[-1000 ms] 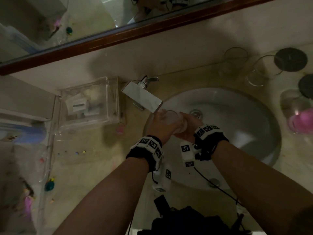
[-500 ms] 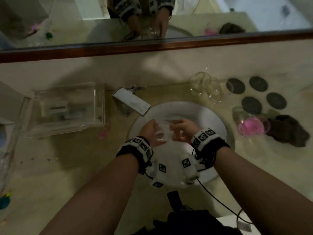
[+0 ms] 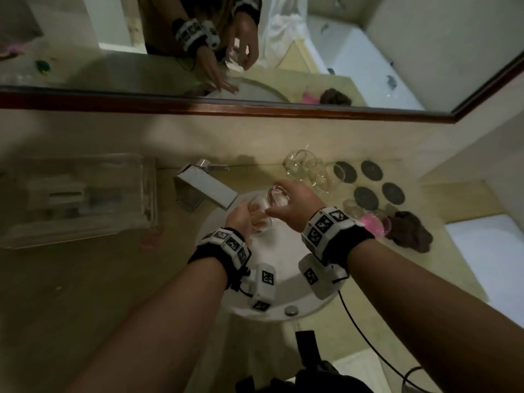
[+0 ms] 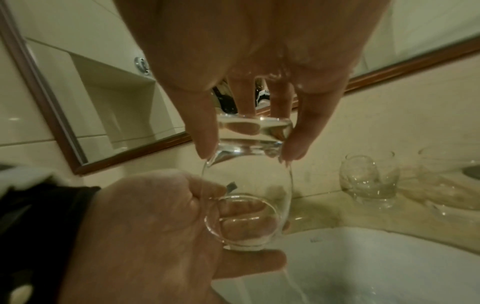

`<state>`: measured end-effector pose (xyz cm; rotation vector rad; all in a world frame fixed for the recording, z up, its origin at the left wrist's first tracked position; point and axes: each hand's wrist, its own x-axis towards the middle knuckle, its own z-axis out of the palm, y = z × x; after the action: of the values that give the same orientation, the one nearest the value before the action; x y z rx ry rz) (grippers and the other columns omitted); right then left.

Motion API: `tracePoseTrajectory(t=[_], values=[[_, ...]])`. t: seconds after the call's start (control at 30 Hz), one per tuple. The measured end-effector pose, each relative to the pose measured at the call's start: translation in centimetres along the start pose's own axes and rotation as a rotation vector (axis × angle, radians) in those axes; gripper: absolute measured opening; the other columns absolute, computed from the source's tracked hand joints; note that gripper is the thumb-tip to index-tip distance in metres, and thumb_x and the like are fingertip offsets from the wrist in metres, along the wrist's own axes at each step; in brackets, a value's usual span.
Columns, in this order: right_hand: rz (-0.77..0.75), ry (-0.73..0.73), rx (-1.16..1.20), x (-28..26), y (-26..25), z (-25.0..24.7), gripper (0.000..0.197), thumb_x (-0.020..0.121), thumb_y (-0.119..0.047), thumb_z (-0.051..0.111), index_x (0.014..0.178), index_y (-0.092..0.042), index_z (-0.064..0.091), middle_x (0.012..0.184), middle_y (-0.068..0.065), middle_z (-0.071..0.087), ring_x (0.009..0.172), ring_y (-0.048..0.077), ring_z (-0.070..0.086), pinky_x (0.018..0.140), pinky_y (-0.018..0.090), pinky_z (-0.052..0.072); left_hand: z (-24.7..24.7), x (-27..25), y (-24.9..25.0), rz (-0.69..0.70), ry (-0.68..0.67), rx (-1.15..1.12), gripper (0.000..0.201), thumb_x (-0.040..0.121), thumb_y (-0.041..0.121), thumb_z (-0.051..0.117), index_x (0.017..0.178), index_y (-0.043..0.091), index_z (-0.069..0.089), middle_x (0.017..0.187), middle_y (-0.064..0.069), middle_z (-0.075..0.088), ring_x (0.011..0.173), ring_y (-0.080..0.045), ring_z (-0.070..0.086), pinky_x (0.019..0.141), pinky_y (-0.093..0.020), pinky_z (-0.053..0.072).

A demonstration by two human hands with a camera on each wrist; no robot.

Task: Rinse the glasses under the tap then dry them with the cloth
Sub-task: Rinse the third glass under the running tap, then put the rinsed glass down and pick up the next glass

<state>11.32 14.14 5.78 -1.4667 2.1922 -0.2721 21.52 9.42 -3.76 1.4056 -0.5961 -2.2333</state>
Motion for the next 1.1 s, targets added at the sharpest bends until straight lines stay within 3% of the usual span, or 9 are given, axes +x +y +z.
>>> tracePoseTrajectory(t=[0.13,0.27,0.5,0.57,0.63,0.73,0.9,1.0,1.1], values=[[-0.004,-0.018,-0.083,-0.5,-0.3,-0.6,0.068,0.080,-0.034,0.071,0.139,-0.024,0.040,0.134,0.004,0.047,0.117,0.021,0.050,0.087,0.025,0.039,0.3,-0.3,0.0,0.097,0.042,0.067,0.027,0.099,0.023,0.041,0.083,0.015,0.061,0.080,-0.003,0.064,0.085,-0.025,0.059,0.098,-0.045,0.045],[-0.029,0.009,-0.207,-1.2,-0.5,-2.0,0.066,0.082,-0.036,0.069,0.140,-0.024,0.039,0.134,0.005,0.047,0.120,0.023,0.047,0.095,0.031,0.039,1.2,0.0,-0.1,0.095,-0.010,0.077,0.021,0.094,0.025,0.051,0.078,0.018,0.063,0.086,-0.005,0.064,0.083,-0.021,0.055,0.097,-0.044,0.045],[-0.032,0.012,-0.265,-1.4,0.0,-3.3,0.067,0.083,-0.030,0.069,0.142,-0.026,0.037,0.140,0.002,0.041,0.125,0.024,0.044,0.100,0.032,0.038,2.7,-0.5,-0.1,-0.009,-0.118,0.102,0.030,0.091,0.050,0.051,0.098,0.024,0.064,0.119,-0.005,0.062,0.120,-0.030,0.051,0.106,-0.053,0.036],[-0.036,0.022,-0.263,-1.2,0.1,-3.3,0.066,0.083,-0.027,0.068,0.142,-0.027,0.038,0.140,0.001,0.041,0.125,0.024,0.044,0.101,0.032,0.038,2.8,-0.2,0.0,0.003,-0.112,0.107,0.036,0.089,0.052,0.052,0.104,0.022,0.066,0.127,-0.006,0.061,0.115,-0.028,0.053,0.104,-0.045,0.038],[-0.033,0.032,-0.256,-1.2,0.2,-3.4,0.066,0.082,-0.026,0.068,0.141,-0.026,0.038,0.140,0.001,0.040,0.125,0.025,0.044,0.102,0.033,0.039,2.9,0.0,0.2,0.050,-0.095,0.155,0.045,0.093,0.046,0.051,0.125,0.016,0.061,0.134,-0.007,0.057,0.107,-0.021,0.052,0.096,-0.037,0.040],[-0.038,0.050,-0.291,-1.2,0.3,-3.5,0.066,0.082,-0.029,0.068,0.140,-0.026,0.038,0.140,0.000,0.041,0.123,0.025,0.047,0.102,0.035,0.040,2.8,0.2,0.4,0.138,-0.048,0.259,0.045,0.101,0.036,0.041,0.138,0.011,0.049,0.119,-0.001,0.049,0.106,-0.015,0.045,0.096,-0.033,0.041],[-0.031,0.060,-0.293,-1.2,0.4,-3.2,0.065,0.081,-0.034,0.069,0.139,-0.029,0.039,0.141,-0.003,0.041,0.122,0.023,0.049,0.102,0.036,0.040,3.0,0.4,0.0,0.010,-0.144,0.028,0.037,0.096,0.050,0.041,0.111,0.022,0.060,0.116,-0.007,0.055,0.106,-0.025,0.049,0.095,-0.044,0.039],[0.007,0.062,-0.196,-1.2,0.5,-3.1,0.067,0.080,-0.033,0.071,0.139,-0.028,0.040,0.140,-0.003,0.042,0.124,0.020,0.047,0.104,0.038,0.040,2.8,0.1,0.0,-0.081,-0.295,-0.183,0.048,0.096,0.053,0.039,0.129,0.021,0.054,0.129,-0.015,0.053,0.111,-0.035,0.057,0.085,-0.047,0.051],[0.044,0.068,-0.081,-1.3,1.0,-2.9,0.067,0.079,-0.030,0.073,0.137,-0.027,0.040,0.137,-0.002,0.045,0.123,0.019,0.046,0.104,0.037,0.040,2.7,-0.5,0.2,-0.107,-0.354,-0.294,0.043,0.097,0.045,0.045,0.131,0.020,0.051,0.128,-0.024,0.056,0.105,-0.042,0.063,0.093,-0.049,0.051]])
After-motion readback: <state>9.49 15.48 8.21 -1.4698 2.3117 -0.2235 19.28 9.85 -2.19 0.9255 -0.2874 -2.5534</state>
